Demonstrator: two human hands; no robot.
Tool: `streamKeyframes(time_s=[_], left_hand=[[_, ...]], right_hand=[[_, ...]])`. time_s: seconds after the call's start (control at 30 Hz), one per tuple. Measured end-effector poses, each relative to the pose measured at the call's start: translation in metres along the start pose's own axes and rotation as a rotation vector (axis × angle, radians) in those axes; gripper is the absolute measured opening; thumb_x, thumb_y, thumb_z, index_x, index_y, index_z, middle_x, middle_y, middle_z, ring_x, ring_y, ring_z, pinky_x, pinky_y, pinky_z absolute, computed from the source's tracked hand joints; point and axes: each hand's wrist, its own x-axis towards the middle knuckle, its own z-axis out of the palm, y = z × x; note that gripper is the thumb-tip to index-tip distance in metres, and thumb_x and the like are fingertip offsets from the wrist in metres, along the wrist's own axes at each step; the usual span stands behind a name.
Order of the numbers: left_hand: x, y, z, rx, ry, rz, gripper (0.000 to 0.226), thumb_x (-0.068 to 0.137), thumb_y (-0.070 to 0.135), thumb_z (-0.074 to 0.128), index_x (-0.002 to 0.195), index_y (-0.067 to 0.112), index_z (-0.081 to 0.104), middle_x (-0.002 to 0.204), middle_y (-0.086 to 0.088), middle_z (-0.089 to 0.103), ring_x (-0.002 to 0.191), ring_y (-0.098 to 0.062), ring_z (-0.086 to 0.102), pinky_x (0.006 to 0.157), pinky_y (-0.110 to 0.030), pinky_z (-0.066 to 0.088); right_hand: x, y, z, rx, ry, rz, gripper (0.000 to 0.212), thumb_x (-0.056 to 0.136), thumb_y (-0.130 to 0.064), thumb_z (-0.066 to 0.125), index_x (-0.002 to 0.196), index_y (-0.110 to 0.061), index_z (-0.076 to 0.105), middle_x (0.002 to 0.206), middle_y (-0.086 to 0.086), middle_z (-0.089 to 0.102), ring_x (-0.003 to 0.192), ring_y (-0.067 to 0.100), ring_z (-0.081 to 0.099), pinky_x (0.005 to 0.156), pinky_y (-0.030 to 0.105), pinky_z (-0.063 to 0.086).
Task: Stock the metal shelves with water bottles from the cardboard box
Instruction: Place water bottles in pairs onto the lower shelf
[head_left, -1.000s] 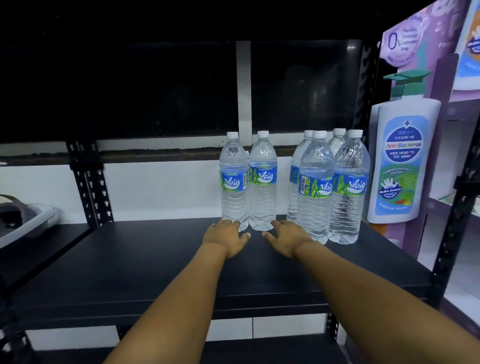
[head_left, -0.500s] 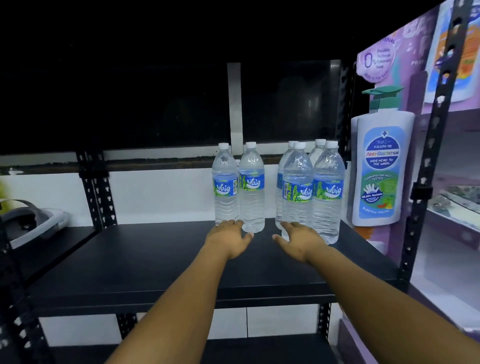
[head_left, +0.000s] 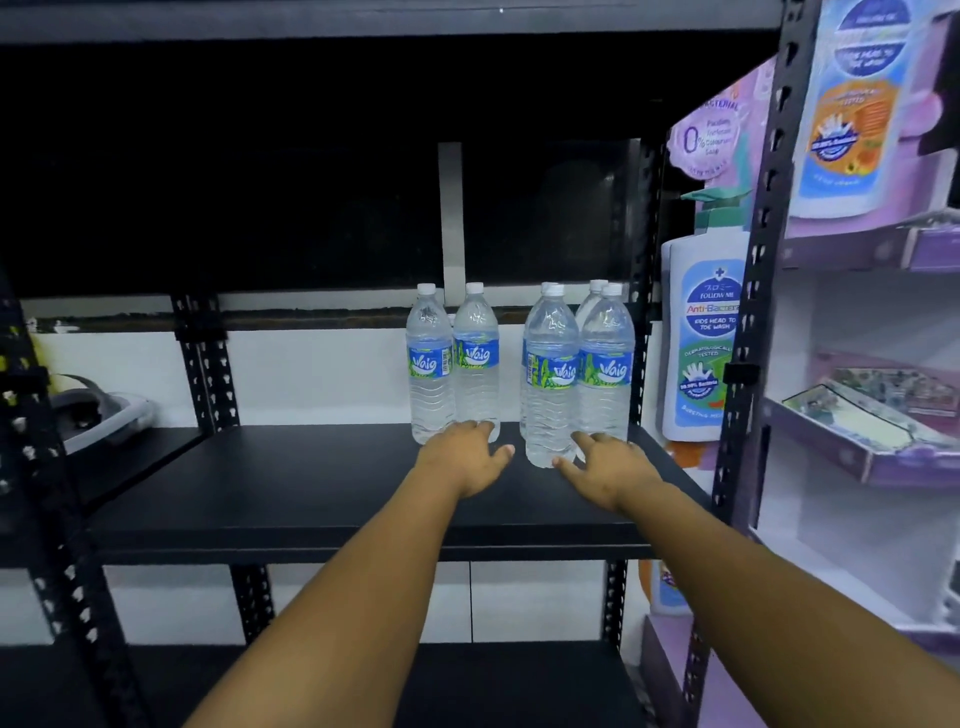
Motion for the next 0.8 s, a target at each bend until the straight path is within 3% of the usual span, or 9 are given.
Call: streamKeyframes(time_s=[0.53,0.8], left_hand=[[-0.060,0.023,0.007,-0.017,-0.001,0.006,0.062,0.099,0.051,0.037,0.151,0.018,0.029,0.153,-0.008,0.037,0.139,-0.026,0.035,0.111,-0.042,0.033],[-0.095,0.027,0.031,-0.010,0.015,0.039,0.064,0.099,0.052,0.036,0.152,0.017,0.026,0.157,-0.005,0.030,0.145,-0.023,0.025,0.114,-0.042,0.028]], right_hand=[[-0.065,0.006,0.001,0.040,0.006,-0.018,0.064,0.097,-0.057,0.030,0.148,-0.019,0.029,0.146,0.010,0.043,0.135,0.029,0.038,0.115,0.045,0.022],[-0.110,0.011,0.017,0.039,0.034,-0.014,0.067,0.096,-0.059,0.031,0.150,-0.018,0.028,0.149,0.009,0.040,0.137,0.028,0.035,0.115,0.047,0.022]])
